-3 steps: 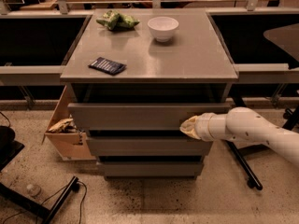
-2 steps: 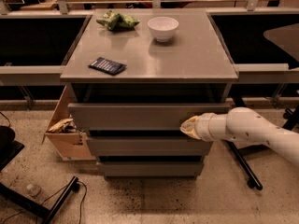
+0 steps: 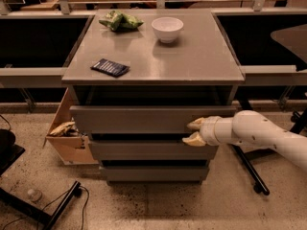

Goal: Close top drawer

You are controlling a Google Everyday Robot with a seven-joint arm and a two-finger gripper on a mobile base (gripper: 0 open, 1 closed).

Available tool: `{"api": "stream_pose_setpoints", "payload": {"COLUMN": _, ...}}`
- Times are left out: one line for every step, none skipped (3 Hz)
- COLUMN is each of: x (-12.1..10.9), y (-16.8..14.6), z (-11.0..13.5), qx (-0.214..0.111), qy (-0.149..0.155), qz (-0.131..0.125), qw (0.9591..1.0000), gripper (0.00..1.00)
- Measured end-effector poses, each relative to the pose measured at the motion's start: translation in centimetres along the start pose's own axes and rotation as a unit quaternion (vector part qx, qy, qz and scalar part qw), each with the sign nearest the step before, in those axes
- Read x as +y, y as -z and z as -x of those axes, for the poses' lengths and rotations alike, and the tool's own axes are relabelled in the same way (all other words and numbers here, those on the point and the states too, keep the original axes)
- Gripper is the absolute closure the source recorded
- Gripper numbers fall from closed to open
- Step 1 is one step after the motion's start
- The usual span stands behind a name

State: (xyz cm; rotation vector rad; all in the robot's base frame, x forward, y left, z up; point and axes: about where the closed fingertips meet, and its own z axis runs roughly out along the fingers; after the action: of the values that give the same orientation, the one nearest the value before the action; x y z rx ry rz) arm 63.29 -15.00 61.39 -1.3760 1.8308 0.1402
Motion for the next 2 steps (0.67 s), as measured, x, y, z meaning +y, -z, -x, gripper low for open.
{"api": "stream_pose_setpoints", "payload": {"x": 0.00, "y": 0.00, "z": 0.00, "qx": 0.000, "qy": 0.000, "qz": 0.000, "qw": 1.0000, "gripper": 0.00}}
{"api": "stream_pose_setpoints", "payload": {"x": 0.00, "y": -0.01, "z": 0.00, "qx": 0.000, "qy": 0.000, "qz": 0.000, "qw": 1.0000, "gripper": 0.00}}
